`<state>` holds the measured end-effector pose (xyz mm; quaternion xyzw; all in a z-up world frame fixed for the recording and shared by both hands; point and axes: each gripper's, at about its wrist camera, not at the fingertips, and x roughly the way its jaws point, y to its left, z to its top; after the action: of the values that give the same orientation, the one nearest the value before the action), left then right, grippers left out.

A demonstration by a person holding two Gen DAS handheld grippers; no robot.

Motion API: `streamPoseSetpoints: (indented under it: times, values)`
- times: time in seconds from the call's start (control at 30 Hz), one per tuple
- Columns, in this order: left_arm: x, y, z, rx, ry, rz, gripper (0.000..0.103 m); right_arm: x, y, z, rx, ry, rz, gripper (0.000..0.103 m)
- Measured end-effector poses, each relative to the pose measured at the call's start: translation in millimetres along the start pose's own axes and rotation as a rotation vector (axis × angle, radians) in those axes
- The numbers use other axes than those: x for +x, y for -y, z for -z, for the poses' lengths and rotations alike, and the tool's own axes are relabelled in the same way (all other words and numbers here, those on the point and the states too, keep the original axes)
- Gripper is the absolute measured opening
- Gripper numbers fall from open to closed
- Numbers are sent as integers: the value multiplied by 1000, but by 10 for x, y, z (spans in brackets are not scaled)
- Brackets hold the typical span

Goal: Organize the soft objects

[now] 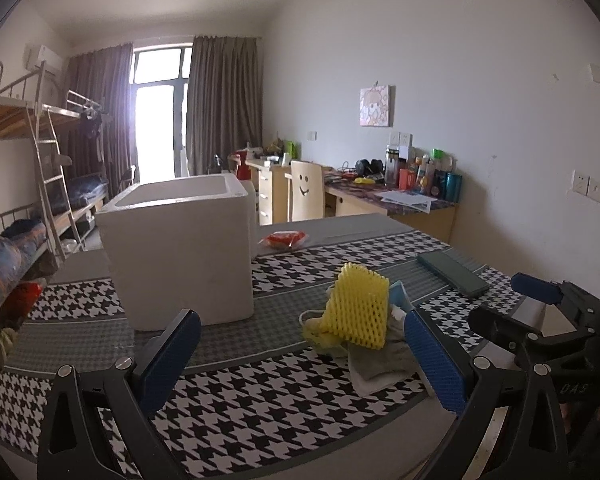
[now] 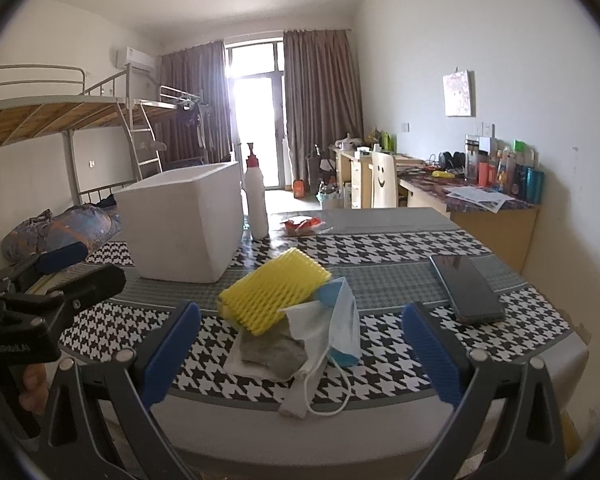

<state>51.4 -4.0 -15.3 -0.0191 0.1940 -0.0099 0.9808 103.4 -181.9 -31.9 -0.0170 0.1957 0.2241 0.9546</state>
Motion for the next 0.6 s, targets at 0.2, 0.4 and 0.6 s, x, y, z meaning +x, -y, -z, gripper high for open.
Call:
streamPoseSetpoints:
  times: [0.2,0.4,0.6]
  values:
    - [208,1,-40,14,-49,14,102,166,78,-15,12,-34,3,102]
    - [410,29,-72,30,-92,33,102,320,143,-1,29,-75,14,102]
    - [590,81,-92,39,-128,50,102,421,205,-6,38,-101,26,102]
